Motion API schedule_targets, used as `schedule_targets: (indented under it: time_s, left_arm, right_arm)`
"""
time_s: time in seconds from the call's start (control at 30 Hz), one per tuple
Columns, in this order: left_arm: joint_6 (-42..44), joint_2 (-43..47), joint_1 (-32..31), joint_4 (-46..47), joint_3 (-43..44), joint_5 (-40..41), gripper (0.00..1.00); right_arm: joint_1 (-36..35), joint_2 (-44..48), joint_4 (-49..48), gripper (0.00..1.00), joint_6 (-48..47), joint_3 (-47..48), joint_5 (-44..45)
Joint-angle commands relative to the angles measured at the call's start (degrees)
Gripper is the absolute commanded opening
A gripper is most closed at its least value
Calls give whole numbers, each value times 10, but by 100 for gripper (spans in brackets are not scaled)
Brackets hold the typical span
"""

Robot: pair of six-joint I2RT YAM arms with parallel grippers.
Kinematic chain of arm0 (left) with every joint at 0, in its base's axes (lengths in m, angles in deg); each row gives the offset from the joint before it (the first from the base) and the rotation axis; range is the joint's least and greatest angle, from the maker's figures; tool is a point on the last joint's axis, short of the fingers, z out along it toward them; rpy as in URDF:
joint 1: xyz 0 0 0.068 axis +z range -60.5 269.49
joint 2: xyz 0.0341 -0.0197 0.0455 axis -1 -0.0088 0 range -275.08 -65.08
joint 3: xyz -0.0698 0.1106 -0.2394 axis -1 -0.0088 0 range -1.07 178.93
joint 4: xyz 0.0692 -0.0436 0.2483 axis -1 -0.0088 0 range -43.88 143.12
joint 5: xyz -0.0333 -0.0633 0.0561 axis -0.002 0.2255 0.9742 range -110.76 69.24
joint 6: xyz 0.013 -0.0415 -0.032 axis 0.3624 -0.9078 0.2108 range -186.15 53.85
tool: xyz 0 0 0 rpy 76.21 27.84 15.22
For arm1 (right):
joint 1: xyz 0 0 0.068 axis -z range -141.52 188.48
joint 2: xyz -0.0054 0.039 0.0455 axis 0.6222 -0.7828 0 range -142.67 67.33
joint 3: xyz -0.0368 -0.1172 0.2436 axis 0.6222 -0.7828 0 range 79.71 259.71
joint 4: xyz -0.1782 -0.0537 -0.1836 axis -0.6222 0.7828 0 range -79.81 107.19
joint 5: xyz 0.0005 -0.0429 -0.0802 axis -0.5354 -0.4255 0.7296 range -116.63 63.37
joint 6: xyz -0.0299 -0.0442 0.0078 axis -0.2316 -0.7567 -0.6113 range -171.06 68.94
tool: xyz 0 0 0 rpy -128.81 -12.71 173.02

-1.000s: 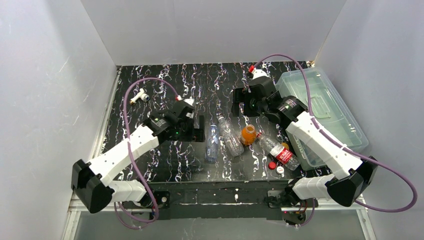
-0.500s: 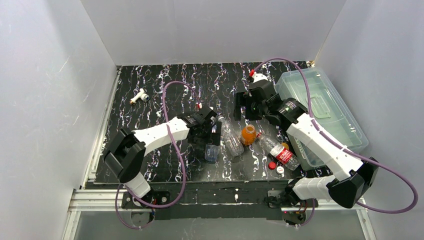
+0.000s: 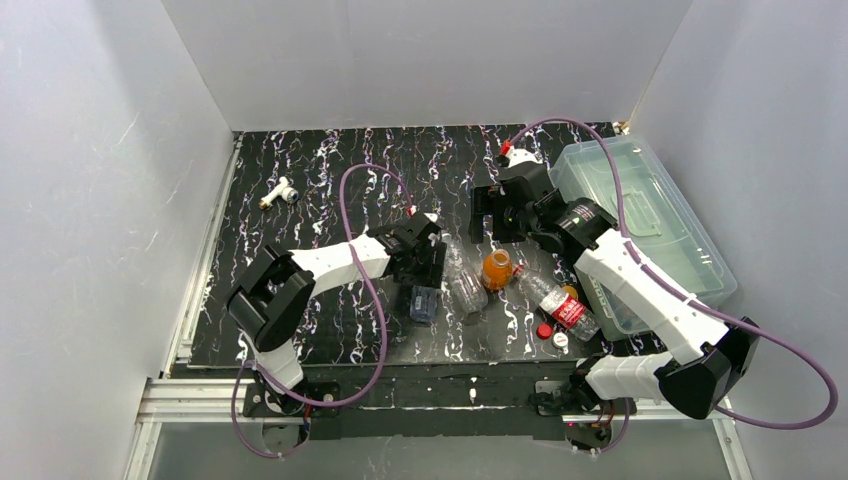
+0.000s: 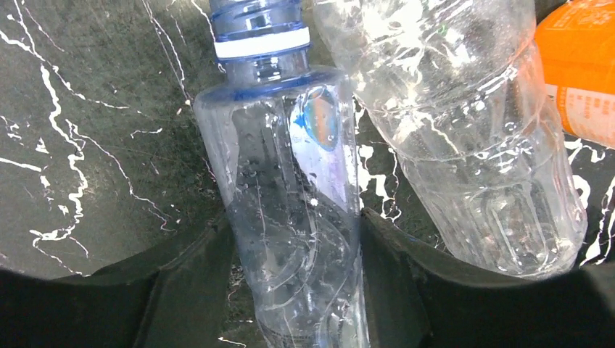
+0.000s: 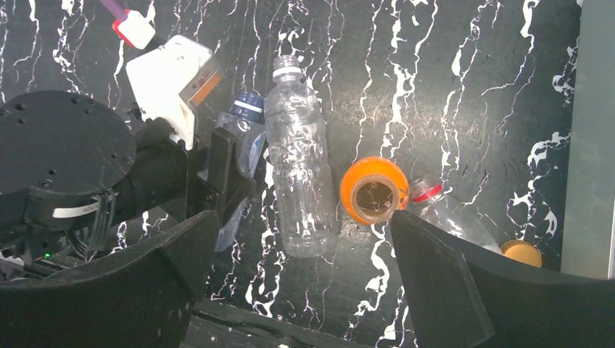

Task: Screw on the bottle caps

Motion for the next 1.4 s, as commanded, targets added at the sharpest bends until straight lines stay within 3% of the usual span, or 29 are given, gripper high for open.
schedule_targets:
  time_s: [0.0, 0.23, 0.63, 0.93, 1.17, 1.37]
  left_arm:
    - [30, 5, 9, 28, -10, -6, 54]
    - [132, 140, 21, 63, -71, -12, 39]
    - [294, 426, 32, 117, -175, -26, 38]
    - [379, 472, 33, 142, -187, -105, 37]
    - [411, 490, 33, 153, -188, -114, 37]
    - [420, 491, 33, 137, -180, -131, 36]
  right_arm:
    - [1, 11, -7, 98, -3, -7, 1]
    - [2, -4, -32, 98, 6, 3, -60]
    - [7, -81, -200, 98, 82, 39, -317]
    - [-12, -107, -238, 98, 103, 43, -376]
    - [-26, -119, -224, 98, 100, 34, -372]
    - [-26, -126, -226, 73, 104, 45, -382]
